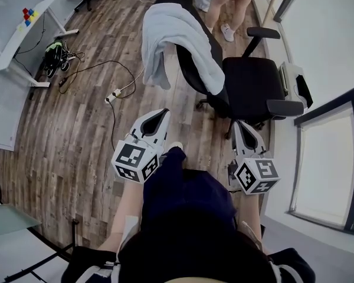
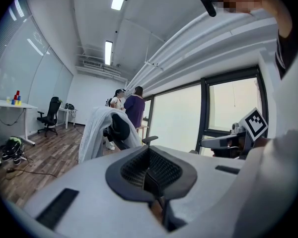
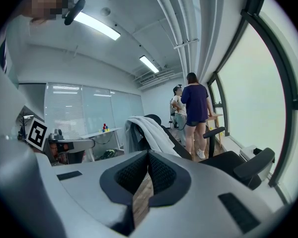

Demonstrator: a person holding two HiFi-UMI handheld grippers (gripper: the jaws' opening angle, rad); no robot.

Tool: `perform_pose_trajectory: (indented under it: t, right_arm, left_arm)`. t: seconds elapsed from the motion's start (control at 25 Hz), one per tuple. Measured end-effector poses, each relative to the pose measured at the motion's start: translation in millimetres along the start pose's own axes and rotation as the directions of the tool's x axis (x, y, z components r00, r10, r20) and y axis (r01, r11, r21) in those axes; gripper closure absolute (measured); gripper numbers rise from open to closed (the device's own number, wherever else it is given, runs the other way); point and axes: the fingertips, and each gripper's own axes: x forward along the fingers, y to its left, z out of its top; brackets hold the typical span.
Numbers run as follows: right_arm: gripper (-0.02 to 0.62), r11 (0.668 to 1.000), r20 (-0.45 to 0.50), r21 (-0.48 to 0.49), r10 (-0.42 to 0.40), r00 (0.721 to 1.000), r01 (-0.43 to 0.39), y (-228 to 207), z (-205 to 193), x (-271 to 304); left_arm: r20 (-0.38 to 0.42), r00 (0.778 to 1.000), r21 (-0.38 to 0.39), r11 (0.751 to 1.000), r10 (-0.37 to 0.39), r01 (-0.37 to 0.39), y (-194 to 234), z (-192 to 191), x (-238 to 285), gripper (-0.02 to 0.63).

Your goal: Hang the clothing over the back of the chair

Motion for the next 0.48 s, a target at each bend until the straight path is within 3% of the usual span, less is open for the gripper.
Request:
perform_pose_trajectory:
  t: [0.48]
  right_arm:
    - [0.568,1.0,0.017,-0.001,0.016,1.0,-0.016,3.4,4.6,-8.6]
  left_arm:
    - [0.002,1.0,0.001,1.0,0.007,-0.007,-8.7,-2.3,-5.2,0.597]
